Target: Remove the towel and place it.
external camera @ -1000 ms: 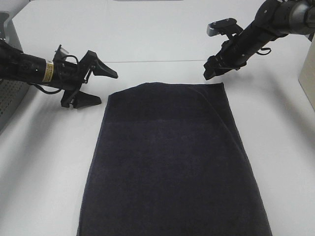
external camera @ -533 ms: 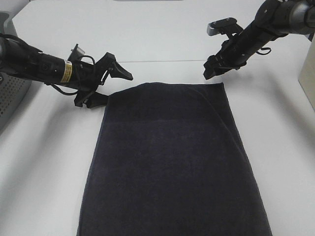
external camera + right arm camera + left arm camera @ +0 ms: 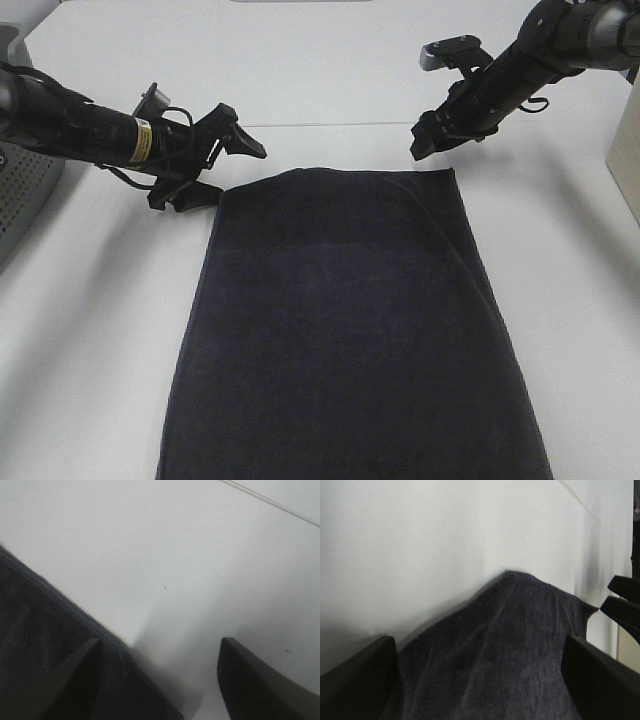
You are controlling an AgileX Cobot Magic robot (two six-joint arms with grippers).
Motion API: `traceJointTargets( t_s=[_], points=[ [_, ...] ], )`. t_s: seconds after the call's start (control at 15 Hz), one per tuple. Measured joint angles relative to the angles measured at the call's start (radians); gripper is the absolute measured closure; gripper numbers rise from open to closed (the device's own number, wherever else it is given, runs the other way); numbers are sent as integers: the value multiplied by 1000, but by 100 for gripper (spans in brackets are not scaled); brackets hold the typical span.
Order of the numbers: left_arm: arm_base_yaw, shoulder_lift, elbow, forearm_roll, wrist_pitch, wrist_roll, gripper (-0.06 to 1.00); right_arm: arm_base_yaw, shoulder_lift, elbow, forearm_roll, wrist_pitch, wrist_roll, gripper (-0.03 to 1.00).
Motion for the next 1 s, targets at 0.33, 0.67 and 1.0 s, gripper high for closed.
traceJointTargets(
  t_s=[0.33,0.67,1.0],
  points=[
    [74,2,0,11,-46,25,15,0,0,0,0,1,0,33],
    [82,6,3,22,-148,25,15,0,0,0,0,1,0,33],
    [30,10,3,24,-159,12,15,0,0,0,0,1,0,33]
  ],
)
